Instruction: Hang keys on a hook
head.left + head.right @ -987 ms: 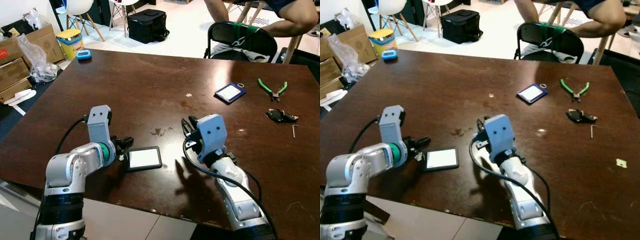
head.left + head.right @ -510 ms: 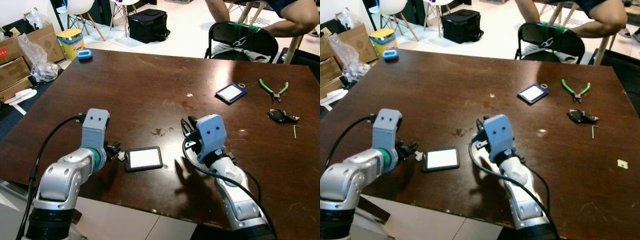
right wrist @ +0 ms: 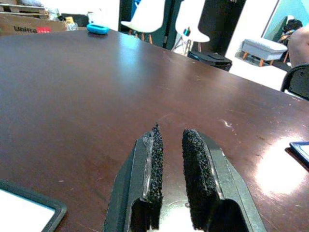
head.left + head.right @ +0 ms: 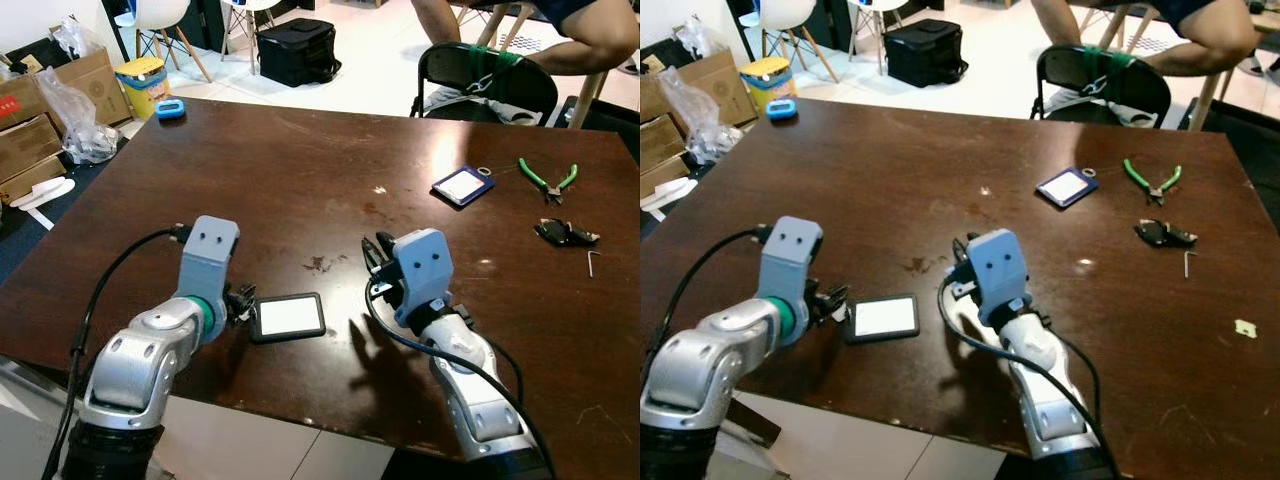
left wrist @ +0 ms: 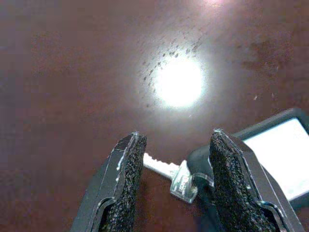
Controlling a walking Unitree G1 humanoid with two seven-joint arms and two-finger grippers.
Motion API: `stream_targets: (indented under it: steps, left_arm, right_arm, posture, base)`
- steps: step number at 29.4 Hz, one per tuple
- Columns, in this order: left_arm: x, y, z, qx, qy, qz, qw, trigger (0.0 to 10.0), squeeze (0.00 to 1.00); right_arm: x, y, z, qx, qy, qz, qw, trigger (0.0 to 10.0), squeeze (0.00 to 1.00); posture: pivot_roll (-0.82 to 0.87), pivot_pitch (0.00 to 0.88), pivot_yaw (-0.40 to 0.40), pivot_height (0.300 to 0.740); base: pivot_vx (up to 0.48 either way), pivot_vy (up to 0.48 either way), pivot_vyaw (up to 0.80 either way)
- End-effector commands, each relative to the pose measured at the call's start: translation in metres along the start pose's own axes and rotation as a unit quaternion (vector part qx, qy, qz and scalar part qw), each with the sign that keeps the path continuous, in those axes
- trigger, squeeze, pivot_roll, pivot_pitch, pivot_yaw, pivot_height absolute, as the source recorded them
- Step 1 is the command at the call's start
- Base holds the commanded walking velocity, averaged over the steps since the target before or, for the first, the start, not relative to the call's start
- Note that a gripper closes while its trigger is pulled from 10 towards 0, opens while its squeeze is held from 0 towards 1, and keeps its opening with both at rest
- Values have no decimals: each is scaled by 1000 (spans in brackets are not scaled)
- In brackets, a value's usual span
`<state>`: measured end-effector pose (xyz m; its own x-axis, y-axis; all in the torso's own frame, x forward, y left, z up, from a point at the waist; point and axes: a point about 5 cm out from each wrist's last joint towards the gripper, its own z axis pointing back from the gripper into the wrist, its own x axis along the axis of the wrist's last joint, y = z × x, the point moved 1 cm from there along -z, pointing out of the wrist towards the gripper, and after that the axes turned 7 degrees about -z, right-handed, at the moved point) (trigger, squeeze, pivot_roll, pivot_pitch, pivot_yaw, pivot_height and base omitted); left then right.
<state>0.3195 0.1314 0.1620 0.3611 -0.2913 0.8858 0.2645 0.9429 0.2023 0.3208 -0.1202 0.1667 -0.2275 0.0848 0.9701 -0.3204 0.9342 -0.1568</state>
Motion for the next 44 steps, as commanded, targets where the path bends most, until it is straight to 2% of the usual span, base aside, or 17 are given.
stream_targets:
  steps: [1,3,4,8,15,19,27,35,44]
  left_arm:
    - [-5,-4,-5,1,10,-8,1000,10000,0]
    - [-5,-4,-5,1,10,-8,1000,10000,0]
    - [-4,-7,-12,1,10,-16,1000,10000,0]
    - [-5,-6,-16,6,16,-25,1000,10000,0]
    - [-7,-4,-20,14,17,-32,999,10000,0]
    - [0,-18,-17,-15,-2,-45,999,10000,0]
    - [3,-26,-13,-29,-11,-51,998,10000,0]
    - [-2,-23,-13,-22,-5,-54,998,10000,0]
    - [-13,-14,-2,-17,4,-53,998,10000,0]
  right_arm:
    - [-2,3,0,5,3,-2,1000,10000,0]
    - [-2,3,0,5,3,-2,1000,10000,0]
    - [-2,0,1,0,3,0,1000,10000,0]
    - [-3,-1,3,-4,4,0,1000,10000,0]
    - [-2,0,2,-3,4,-1,1000,10000,0]
    - [-2,0,2,-2,4,-1,1000,10000,0]
    - [-3,0,2,-4,5,-1,1000,10000,0]
    - [-2,1,2,-4,3,-3,1000,10000,0]
    - [-3,-1,3,-6,4,-2,1000,10000,0]
  posture:
    - [-113,98,136,740]
    - [-113,98,136,740]
    - [-118,103,142,740]
    - [-118,103,142,740]
    - [-112,106,141,740]
    - [-113,109,142,740]
    - [-111,109,144,740]
    - [-109,109,144,740]
    - [-108,109,144,740]
  base:
    - [0,0,0]
    - [0,0,0]
    - [0,0,0]
    - [0,0,0]
    - [0,0,0]
    - [0,0,0]
    - [0,0,0]
    - [0,0,0]
    - [0,0,0]
